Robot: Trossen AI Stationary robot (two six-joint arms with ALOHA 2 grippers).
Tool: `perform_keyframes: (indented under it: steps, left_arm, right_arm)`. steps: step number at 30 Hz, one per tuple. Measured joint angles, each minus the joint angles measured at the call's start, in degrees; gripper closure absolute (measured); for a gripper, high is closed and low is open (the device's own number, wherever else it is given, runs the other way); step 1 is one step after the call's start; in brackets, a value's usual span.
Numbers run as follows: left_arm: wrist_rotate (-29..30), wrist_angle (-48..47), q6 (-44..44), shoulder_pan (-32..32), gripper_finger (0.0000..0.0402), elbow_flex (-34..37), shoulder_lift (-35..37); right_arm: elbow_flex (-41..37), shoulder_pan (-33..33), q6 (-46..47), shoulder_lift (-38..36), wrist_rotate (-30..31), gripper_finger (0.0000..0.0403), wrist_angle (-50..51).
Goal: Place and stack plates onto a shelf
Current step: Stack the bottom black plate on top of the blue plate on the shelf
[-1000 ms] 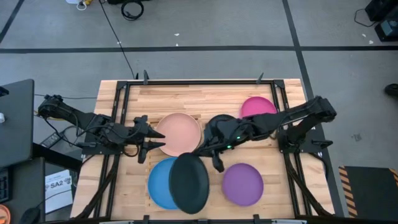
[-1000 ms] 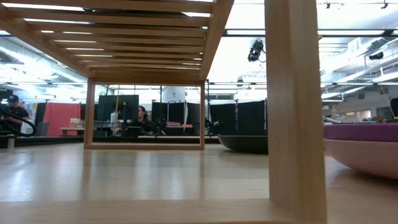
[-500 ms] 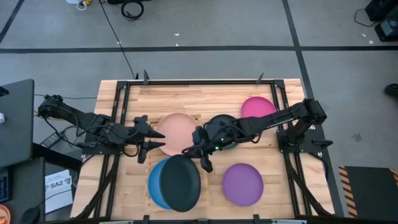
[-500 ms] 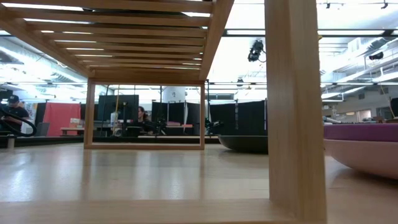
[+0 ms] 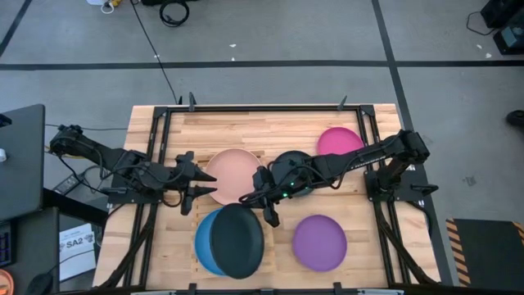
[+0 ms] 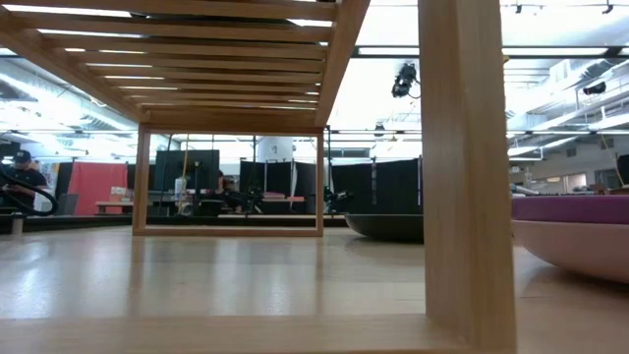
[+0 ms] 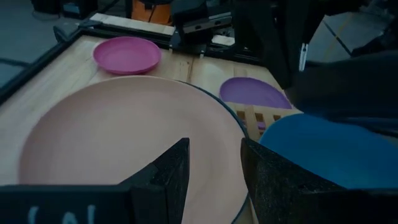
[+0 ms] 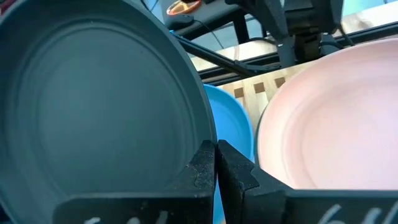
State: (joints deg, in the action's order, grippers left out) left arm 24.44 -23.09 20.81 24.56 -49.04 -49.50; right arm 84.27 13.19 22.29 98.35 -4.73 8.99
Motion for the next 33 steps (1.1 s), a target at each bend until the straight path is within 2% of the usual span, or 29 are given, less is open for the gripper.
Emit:
perform_keyframes:
  steps: [15,23,33]
  left_arm:
    - [4.1,-5.2,-0.9,0.0,0.0251,0.0,9.0]
    - [4.0,-5.3,-0.9,0.0,0.0251,0.0,9.4]
    - [4.0,-5.6,-0.9,0.0,0.0251,0.0,9.4]
  right_arm:
    - [0.0,0.0,0.0,0.0,2.2,0.0392,0.1]
    - [0.0,0.0,0.0,0.0,2.2,0.0389,0.3]
    - [0.0,0.0,0.0,-0.1,2.2,0.0359,0.9]
